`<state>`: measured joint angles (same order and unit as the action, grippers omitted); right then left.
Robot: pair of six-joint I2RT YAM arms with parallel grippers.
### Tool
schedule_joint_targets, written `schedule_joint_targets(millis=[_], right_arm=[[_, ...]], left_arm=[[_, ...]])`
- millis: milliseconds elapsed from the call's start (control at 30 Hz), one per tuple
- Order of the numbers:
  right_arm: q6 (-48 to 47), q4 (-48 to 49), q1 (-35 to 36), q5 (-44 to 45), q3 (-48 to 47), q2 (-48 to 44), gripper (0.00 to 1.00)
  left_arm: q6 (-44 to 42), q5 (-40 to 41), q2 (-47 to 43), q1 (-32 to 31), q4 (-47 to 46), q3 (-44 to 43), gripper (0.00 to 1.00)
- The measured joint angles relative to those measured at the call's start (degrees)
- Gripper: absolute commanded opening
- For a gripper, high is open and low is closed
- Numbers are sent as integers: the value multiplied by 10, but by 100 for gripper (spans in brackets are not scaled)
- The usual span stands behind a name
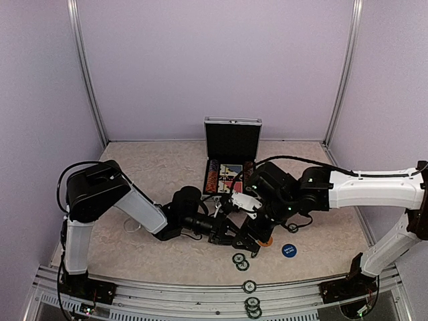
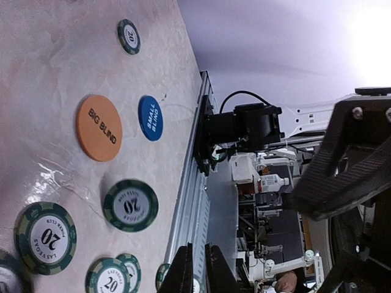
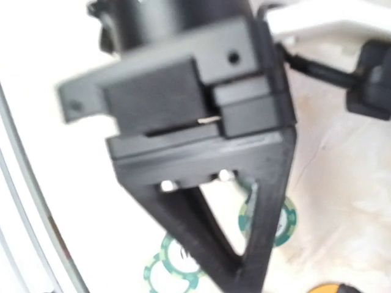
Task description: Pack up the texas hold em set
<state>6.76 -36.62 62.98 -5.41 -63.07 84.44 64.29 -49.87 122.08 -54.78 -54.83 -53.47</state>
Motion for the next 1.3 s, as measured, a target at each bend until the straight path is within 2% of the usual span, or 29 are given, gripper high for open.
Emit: schedule_joint_targets(millis=[133, 233, 567, 667, 933, 1200, 1300], right_arm=[[15, -2, 0, 32, -7, -16, 100], [35, 0, 0, 67, -6, -21, 100], [79, 22, 0, 117, 33, -113, 100], [95, 27, 0, 119, 50, -121, 100], [126, -3, 18, 103, 85, -114, 100], [140, -57, 199, 115, 71, -51, 100], [151, -77, 263, 118, 64, -8, 100]], left_arm=[[-30, 21, -7, 4, 57, -14, 15], [-43, 38, -13, 9, 80, -18, 17], [-59, 74, -25, 25, 101, -4, 20], [-72, 84, -43, 27, 120, 7, 24], [-114, 116, -129, 45, 174, 64, 50], [-145, 140, -215, 76, 225, 131, 86], [-155, 155, -245, 85, 256, 151, 91]])
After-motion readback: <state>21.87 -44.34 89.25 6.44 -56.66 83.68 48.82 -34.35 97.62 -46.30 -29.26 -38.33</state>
